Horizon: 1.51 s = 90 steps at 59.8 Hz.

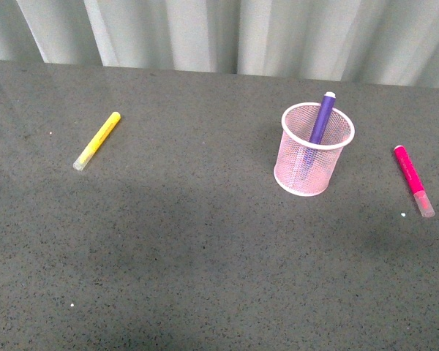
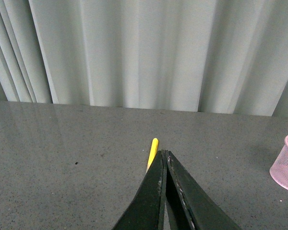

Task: Insert purple and pink pens into pink cup

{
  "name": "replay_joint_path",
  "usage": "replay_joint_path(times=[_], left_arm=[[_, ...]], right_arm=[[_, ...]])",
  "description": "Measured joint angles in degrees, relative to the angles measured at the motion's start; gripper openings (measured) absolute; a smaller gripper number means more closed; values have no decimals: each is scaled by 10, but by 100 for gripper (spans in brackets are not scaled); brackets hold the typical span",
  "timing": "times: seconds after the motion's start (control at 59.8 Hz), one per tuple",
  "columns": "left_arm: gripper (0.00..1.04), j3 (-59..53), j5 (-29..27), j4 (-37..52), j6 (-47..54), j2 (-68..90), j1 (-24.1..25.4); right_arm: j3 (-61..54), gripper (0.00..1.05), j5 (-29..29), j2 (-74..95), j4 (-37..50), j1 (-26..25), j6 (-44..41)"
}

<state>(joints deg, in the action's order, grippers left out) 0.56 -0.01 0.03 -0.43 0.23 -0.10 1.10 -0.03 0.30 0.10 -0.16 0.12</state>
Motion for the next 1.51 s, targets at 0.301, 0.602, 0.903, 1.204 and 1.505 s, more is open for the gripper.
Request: replay_joint_path(times=[0.301, 0.602, 0.903, 1.204, 1.505], left_arm=[[61, 0, 0, 0, 0, 0, 0], [98, 0, 0, 0, 0, 0, 0], [98, 0, 0, 0, 1, 0, 0], [98, 0, 0, 0, 1, 0, 0], [98, 0, 0, 0, 2, 0, 0]], right_arm=[[0, 98, 0, 0, 0, 0, 0], [29, 98, 161, 126, 24, 52, 81], [271, 98, -12, 637, 215, -121, 84], [502, 98, 28, 979, 104, -124, 93], [582, 98, 21, 1113, 45, -69, 40]])
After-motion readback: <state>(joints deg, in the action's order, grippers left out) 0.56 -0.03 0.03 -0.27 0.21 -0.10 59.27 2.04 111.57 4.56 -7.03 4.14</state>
